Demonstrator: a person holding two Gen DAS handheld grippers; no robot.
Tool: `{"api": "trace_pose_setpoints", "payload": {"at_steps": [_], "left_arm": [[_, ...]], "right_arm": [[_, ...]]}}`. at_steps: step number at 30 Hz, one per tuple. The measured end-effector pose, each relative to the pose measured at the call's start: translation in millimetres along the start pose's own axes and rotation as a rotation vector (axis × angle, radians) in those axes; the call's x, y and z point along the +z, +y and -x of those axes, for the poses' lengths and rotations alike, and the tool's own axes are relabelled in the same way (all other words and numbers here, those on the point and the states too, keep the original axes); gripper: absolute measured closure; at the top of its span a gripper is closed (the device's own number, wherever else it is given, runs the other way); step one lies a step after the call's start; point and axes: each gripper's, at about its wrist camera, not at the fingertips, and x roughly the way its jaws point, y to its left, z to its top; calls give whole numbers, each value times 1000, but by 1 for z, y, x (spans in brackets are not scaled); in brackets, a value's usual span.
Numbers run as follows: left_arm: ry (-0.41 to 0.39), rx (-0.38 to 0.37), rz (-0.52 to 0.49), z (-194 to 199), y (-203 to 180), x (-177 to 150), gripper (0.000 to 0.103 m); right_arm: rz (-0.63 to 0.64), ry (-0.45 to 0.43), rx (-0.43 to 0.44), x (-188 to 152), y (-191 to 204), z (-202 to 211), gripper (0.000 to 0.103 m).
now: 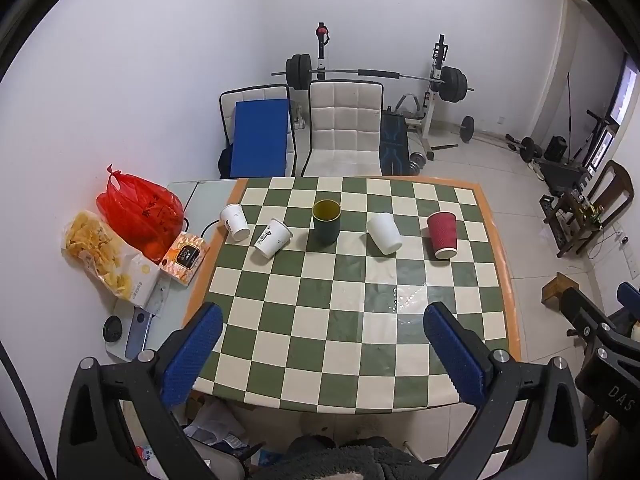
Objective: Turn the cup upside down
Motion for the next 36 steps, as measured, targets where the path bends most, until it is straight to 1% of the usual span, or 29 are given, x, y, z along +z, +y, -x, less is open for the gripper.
{"api": "trace_pose_setpoints", "payload": {"at_steps": [13, 14, 17, 24, 36], "left_arm": [[-5, 4, -1, 0, 0, 0, 0], [-6, 6, -2, -1, -10, 9, 0], [-6, 6, -2, 0, -15, 12, 0], [-7, 6, -5, 1, -19, 22, 0], [-10, 3, 0, 0, -19, 22, 0]], "right_arm": [[-2, -1, 0, 0, -1, -2, 0], [-3, -1, 0, 0, -1, -2, 0], [-3, -2, 1, 1, -2, -2, 0], [-4, -2, 2, 1, -2, -3, 0], [-3, -4, 3, 4, -1, -5, 0]]}}
